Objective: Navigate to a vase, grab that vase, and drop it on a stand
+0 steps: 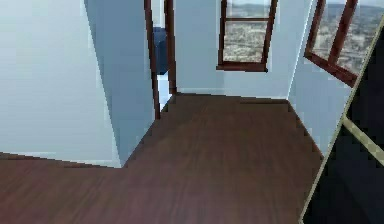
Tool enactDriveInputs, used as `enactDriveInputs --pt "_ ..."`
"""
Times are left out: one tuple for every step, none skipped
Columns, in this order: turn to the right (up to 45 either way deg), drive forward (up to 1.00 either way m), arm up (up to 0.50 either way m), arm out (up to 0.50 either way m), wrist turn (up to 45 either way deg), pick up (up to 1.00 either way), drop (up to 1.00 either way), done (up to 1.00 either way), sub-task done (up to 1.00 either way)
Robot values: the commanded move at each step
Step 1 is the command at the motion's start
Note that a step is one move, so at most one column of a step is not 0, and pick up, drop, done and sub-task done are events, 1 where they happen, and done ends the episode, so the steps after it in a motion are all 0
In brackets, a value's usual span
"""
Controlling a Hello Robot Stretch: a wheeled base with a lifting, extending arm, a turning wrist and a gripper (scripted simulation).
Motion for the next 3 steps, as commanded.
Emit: enactDriveInputs --pt "0.0 0.15 0.00 0.00 0.0 0.00 0.00 0.00 0.00" --pt "0.0 1.00 0.00 0.00 0.0 0.00 0.00 0.00 0.00" --pt "-3.0 0.00 0.00 0.00 0.0 0.00 0.00 0.00 0.00"
